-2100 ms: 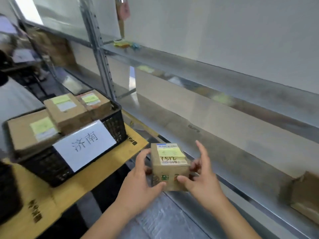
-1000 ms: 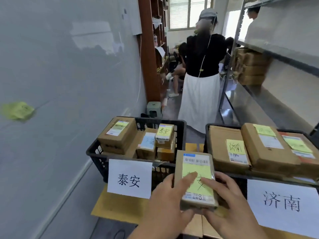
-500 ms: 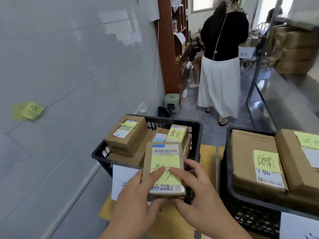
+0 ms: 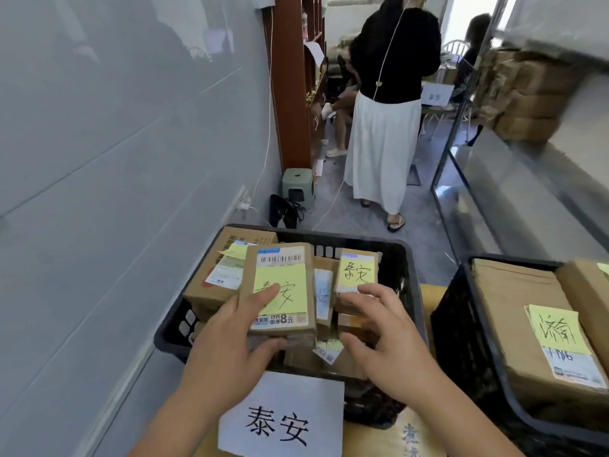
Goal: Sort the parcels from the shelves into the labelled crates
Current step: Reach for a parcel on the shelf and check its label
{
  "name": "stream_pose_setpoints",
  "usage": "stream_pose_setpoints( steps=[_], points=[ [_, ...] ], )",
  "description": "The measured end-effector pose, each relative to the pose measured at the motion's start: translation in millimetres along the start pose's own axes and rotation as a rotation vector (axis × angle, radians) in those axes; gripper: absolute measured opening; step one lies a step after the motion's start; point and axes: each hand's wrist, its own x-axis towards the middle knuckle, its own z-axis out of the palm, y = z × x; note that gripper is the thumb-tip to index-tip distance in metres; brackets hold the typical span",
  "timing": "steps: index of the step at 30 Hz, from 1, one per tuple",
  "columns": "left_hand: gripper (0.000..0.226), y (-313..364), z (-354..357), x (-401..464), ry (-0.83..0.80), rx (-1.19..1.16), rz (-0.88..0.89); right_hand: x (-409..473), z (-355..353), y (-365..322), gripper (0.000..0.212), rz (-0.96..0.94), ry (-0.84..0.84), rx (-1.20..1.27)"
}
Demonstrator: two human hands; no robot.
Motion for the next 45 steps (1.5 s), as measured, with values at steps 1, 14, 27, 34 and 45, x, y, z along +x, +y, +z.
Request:
stream_pose_setpoints(
  steps=[1, 14, 27, 34, 45],
  points=[
    [0.075, -10.3, -0.9, 9.9, -0.015, -0.013, -0.002, 9.1, 6.2, 0.2, 0.051, 0.020, 0.015, -0.017],
    [0.075, -37.8, 61.1, 120.2, -0.230, -0.011, 0.014, 54.0, 40.1, 21.7, 0.055, 0.276, 0.103, -0.352],
    [0.077, -52.6, 95.5, 129.7, -0.288, -0.024, -0.054, 107.6, 45.6, 59.2, 0.067, 0.415, 0.004, -0.530],
    [0.074, -41.6, 101.6, 137.6, -0.308, -0.089, -0.040, 98.5, 31.2, 82.4, 0.058, 0.379, 0.041, -0.405],
    [0.088, -31.0, 105.6, 132.8, -0.291, -0.198, -0.145, 97.1, 32.3, 92.9, 0.087, 0.372, 0.072, -0.128]
  ],
)
